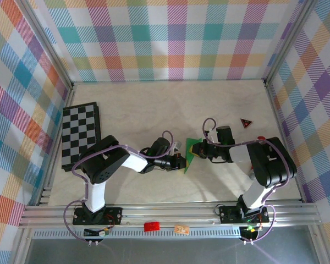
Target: Fold a paper plane with a square sheet of paper (pick it up from the middle)
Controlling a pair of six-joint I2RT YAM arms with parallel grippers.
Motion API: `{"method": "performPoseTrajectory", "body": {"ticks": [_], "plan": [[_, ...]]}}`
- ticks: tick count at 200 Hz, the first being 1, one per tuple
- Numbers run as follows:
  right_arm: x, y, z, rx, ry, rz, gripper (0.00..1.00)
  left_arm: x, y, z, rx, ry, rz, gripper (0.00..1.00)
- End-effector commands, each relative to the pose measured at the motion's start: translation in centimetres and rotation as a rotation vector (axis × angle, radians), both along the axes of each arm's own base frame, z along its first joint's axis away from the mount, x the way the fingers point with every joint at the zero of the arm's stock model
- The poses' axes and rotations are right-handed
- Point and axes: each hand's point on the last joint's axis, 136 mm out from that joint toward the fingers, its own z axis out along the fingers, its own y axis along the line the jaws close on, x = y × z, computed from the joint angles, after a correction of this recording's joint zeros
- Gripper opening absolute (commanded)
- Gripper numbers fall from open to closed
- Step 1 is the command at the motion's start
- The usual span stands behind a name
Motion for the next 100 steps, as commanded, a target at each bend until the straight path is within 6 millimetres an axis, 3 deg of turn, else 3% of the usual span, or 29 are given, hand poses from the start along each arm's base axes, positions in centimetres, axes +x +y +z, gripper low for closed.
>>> {"method": "performPoseTrajectory", "body": {"ticks": [1, 100], "plan": [[0.77, 0.43, 0.72, 0.027, -0.031, 0.022, 0.08, 0.09, 3.01, -3.39, 0.134, 0.060, 0.090, 0.00], [1.34, 0.74, -0.01, 0.037, -0.005, 0.024, 0.09, 0.15, 3.70, -4.10, 0.165, 0.082, 0.128, 0.00]]}}
